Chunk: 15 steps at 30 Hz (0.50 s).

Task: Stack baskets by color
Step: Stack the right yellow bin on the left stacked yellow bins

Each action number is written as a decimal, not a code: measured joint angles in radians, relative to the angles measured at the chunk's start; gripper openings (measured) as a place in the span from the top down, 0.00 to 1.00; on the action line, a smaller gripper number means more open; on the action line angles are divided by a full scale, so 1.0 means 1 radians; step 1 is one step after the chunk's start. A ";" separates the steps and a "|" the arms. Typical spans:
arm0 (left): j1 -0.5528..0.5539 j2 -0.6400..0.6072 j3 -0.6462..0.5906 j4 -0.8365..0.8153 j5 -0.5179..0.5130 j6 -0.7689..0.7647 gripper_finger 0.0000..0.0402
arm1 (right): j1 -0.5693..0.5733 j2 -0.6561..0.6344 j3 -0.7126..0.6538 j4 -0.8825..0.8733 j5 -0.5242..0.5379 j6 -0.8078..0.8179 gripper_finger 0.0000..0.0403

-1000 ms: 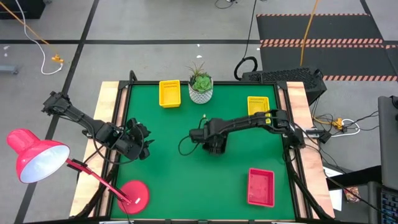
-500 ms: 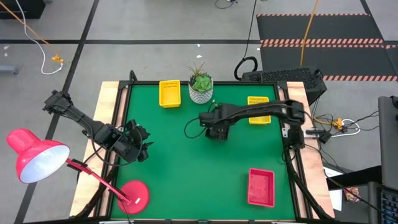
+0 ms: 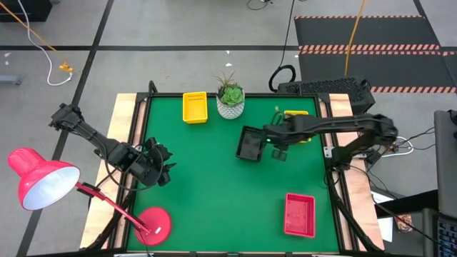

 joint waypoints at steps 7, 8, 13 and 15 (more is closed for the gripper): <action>-0.020 0.000 0.000 0.007 -0.026 0.016 0.51 | -0.032 -0.158 -0.240 0.079 -0.026 0.012 0.69; -0.019 0.000 0.000 0.007 -0.034 0.016 0.51 | -0.039 -0.176 -0.263 0.088 -0.026 0.009 0.69; -0.019 0.000 0.000 0.009 -0.080 0.026 0.51 | -0.079 -0.213 -0.341 0.115 -0.053 -0.039 0.68; -0.019 0.000 0.000 0.018 -0.115 0.039 0.51 | -0.091 -0.213 -0.361 0.116 -0.055 -0.052 0.64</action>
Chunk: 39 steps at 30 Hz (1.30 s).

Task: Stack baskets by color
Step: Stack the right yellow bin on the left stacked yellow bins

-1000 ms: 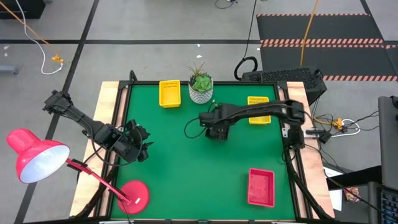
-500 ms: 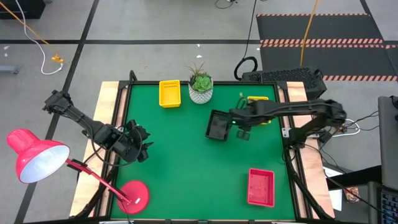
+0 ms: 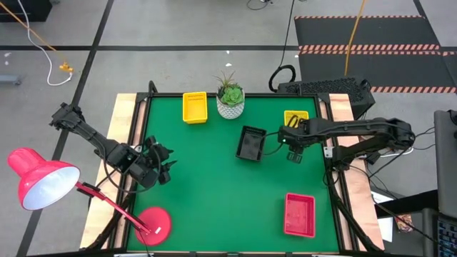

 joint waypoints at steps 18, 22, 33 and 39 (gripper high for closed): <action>0.007 0.011 -0.061 0.174 -0.038 0.138 0.51 | -0.114 0.057 -0.125 0.244 -0.065 -0.133 0.57; 0.038 0.011 -0.099 0.190 -0.042 0.137 0.51 | -0.114 0.101 -0.125 0.264 -0.150 -0.138 0.80; 0.162 0.009 -0.023 0.184 -0.044 0.355 0.51 | -0.086 0.082 -0.012 0.351 -0.071 -0.153 0.99; 0.239 -0.022 0.058 0.185 -0.068 0.435 0.51 | 0.019 0.064 0.230 0.466 -0.046 -0.331 1.00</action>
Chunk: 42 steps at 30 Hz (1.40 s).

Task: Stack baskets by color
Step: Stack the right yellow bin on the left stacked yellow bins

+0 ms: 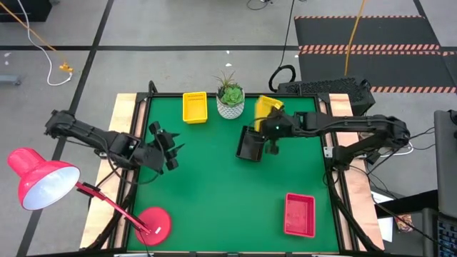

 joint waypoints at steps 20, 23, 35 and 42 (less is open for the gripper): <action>-0.065 -0.291 -0.086 0.315 -0.021 0.252 0.51 | -0.063 0.561 0.539 0.471 -0.277 -0.232 1.00; -0.043 -0.290 -0.088 0.325 -0.040 0.284 0.51 | -0.058 0.608 0.590 0.446 -0.342 -0.257 1.00; 0.083 -0.237 0.006 0.464 -0.262 0.394 0.58 | -0.004 0.618 0.594 0.241 -0.393 -0.350 1.00; 0.151 -0.069 0.129 0.149 -0.092 0.124 0.79 | 0.076 0.625 0.594 0.199 -0.392 -0.212 1.00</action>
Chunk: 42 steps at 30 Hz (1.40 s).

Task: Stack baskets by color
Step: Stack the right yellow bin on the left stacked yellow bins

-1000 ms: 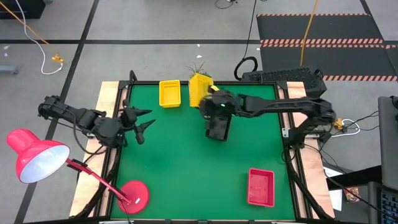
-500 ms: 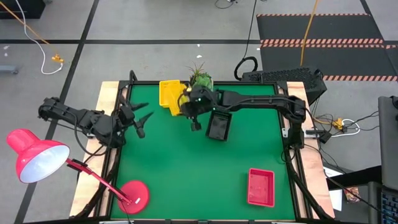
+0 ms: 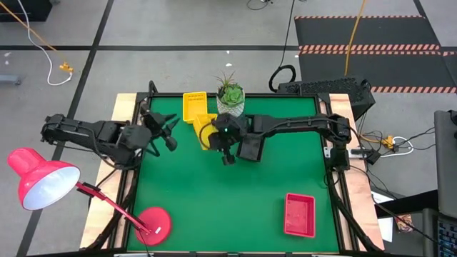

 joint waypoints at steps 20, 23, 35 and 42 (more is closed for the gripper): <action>0.004 0.203 0.121 -0.218 0.213 -0.161 0.86 | 0.194 0.203 -0.001 0.028 -0.031 0.161 0.97; 0.004 0.201 0.121 -0.246 0.216 -0.171 0.86 | 0.189 0.202 -0.001 0.053 -0.034 0.162 0.88; -0.002 0.198 0.120 -0.258 0.387 -0.266 0.86 | 0.180 0.046 -0.001 -0.090 -0.024 0.217 0.41; -0.056 0.309 0.120 -0.244 0.486 -0.319 0.84 | 0.179 -0.092 -0.022 -0.386 0.217 0.296 0.35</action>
